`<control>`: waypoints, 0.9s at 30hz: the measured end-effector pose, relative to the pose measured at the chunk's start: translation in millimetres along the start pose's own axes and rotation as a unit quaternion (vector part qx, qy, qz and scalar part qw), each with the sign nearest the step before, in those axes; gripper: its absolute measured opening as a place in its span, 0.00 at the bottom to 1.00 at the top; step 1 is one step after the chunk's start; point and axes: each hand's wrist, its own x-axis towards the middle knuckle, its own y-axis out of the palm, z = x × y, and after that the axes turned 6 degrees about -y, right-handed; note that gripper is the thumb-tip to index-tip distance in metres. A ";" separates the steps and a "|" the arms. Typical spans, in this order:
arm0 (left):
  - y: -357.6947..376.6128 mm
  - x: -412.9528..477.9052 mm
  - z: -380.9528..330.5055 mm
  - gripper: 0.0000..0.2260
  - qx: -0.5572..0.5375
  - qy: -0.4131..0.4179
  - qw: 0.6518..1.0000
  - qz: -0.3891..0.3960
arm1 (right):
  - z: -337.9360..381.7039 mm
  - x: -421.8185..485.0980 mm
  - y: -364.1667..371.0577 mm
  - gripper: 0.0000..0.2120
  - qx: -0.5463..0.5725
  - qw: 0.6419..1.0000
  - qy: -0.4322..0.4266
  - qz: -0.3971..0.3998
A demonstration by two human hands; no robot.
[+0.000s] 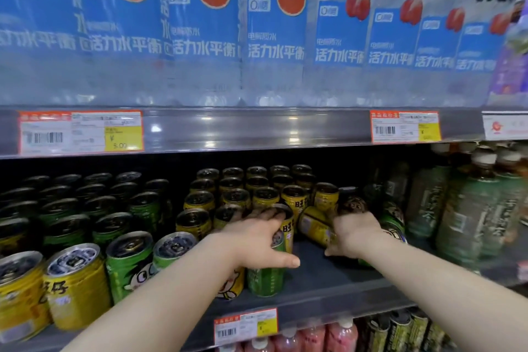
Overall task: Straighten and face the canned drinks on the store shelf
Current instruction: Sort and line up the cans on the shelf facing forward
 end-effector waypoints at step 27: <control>1.4 37.9 -70.4 0.41 -0.022 -0.033 0.999 -0.020 | -107.1 -19.0 17.7 0.43 0.060 0.981 -0.176 0.053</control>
